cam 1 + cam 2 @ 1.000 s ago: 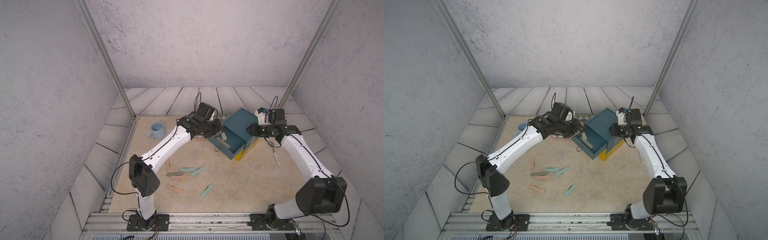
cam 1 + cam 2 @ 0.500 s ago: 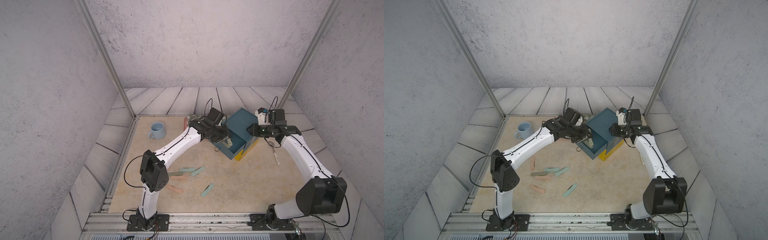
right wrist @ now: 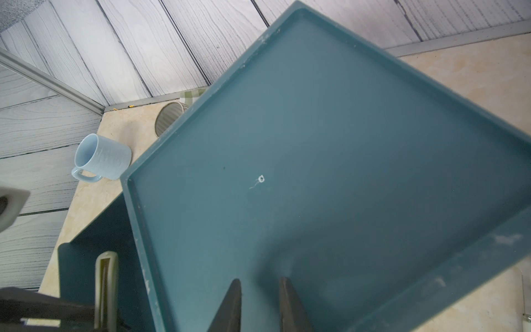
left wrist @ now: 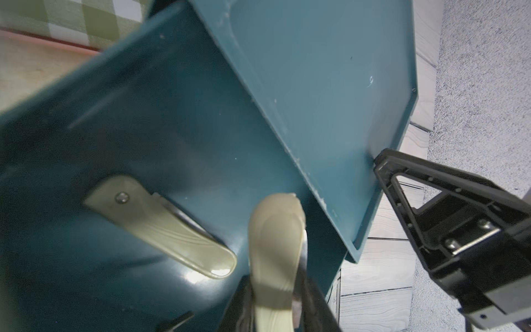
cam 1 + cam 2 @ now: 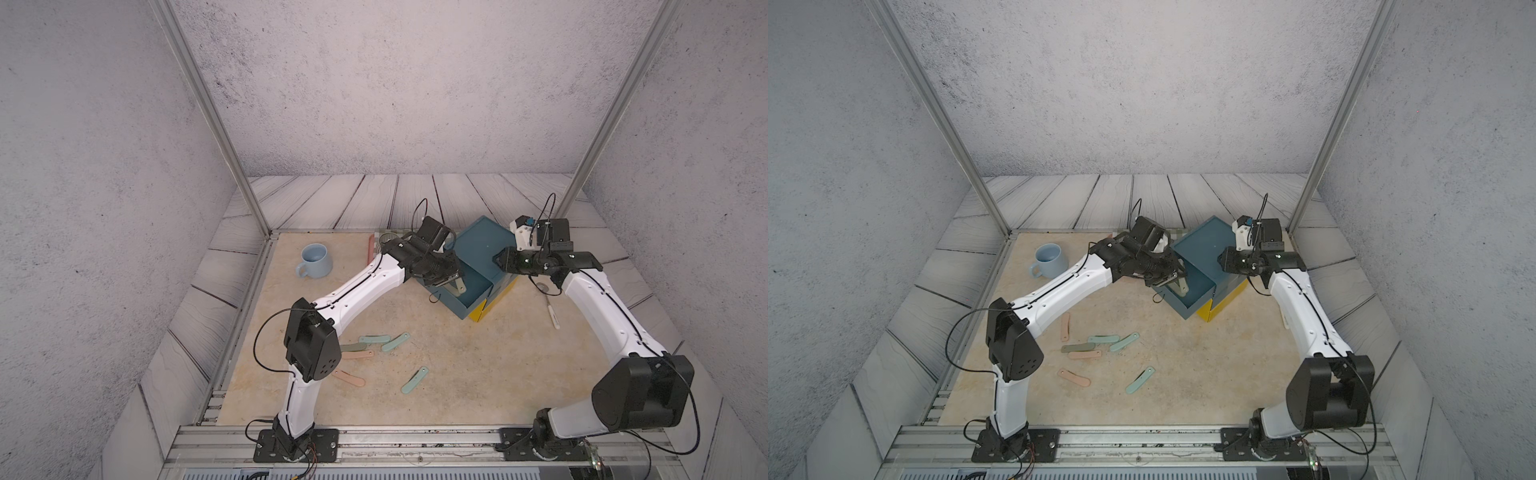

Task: Place the fruit knives into the drawer by color
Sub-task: Place the fruit knife in the drawer.

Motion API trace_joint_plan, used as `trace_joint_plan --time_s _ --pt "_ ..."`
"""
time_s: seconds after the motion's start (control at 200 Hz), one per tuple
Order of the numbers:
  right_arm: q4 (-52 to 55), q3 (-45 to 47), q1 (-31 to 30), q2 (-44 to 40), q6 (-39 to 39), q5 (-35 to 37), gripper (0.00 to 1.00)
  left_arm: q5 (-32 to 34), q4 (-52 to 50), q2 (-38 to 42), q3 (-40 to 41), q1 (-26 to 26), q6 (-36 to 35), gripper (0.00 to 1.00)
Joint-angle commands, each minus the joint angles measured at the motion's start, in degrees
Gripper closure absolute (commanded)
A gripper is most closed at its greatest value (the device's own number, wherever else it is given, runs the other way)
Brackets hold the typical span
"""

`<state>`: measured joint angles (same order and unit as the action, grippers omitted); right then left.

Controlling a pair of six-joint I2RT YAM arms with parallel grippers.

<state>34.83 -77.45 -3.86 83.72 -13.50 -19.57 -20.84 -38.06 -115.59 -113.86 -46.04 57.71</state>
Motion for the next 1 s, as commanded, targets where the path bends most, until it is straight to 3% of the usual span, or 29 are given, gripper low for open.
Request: trace_joint_plan --time_s 0.0,0.38,0.996 --pt "10.70 3.25 0.05 2.84 -0.49 2.27 0.74 -0.32 -0.70 -1.72 -1.66 -0.10 -0.23 0.83" --pt "10.52 3.43 -0.01 2.91 -0.59 2.08 0.74 -0.17 -1.27 -2.10 -1.98 -0.10 -0.54 0.81" --pt "10.75 3.27 0.07 2.88 -0.55 2.12 0.73 0.45 -2.44 -2.88 -5.52 -0.17 -1.76 0.64"
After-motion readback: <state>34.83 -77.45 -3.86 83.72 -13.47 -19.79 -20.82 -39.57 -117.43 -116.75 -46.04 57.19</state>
